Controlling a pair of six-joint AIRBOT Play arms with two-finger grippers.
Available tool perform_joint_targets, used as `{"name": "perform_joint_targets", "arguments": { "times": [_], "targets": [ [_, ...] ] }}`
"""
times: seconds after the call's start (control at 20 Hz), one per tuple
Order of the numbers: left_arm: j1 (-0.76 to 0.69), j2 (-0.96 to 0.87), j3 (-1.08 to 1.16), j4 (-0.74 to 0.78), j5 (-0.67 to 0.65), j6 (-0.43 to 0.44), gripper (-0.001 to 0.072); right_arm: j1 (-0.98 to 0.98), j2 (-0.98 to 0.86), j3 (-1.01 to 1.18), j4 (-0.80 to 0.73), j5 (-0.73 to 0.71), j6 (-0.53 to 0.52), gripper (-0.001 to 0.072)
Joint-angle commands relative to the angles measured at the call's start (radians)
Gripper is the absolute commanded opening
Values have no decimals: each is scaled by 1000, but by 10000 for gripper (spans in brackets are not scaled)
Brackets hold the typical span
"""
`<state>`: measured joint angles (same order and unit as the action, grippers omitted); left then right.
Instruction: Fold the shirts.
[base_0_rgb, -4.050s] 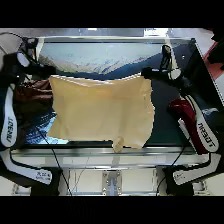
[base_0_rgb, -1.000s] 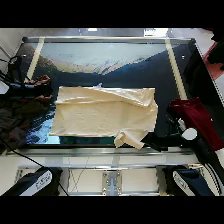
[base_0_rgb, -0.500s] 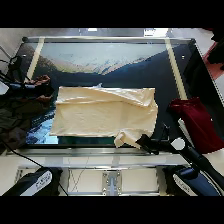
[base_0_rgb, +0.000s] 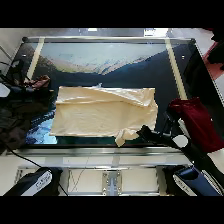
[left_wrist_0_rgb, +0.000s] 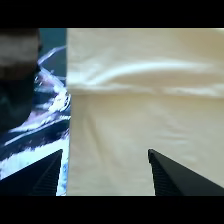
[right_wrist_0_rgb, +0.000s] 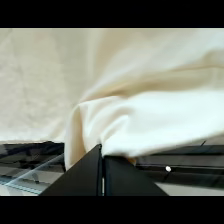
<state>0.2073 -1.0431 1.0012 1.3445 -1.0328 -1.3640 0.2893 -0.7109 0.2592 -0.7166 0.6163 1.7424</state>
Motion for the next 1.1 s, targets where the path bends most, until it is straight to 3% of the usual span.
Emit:
{"name": "perform_joint_targets", "arguments": {
  "times": [0.0, 0.15, 0.4, 0.75, 0.8, 0.9, 0.95, 1.05],
  "targets": [
    [71, 61, -208, 183, 29, -188, 588, 1, 15, 44, -27, 20, -15, 32],
    [204, 170, -424, 100, 71, -410, 587, 1, 15, 43, -35, 14, -16, 32],
    [324, 176, -584, -160, 66, -415, 588, 1, 15, 43, -36, -6, -28, 32],
    [323, 92, -608, -298, 163, -403, 586, 1, 15, 43, -34, -4, -47, 31],
    [323, 83, -608, -325, 190, -387, 533, 1, 15, 43, -31, -2, -47, 32],
    [323, 78, -608, -339, 229, -383, 360, 1, 15, 43, -24, -2, -47, 31],
    [323, 78, -608, -339, 232, -381, 322, 1, 15, 43, -23, -2, -47, 32],
    [323, 78, -608, -354, 220, -321, 14, 1, 15, 44, -24, -4, -47, 32]
  ]
}}
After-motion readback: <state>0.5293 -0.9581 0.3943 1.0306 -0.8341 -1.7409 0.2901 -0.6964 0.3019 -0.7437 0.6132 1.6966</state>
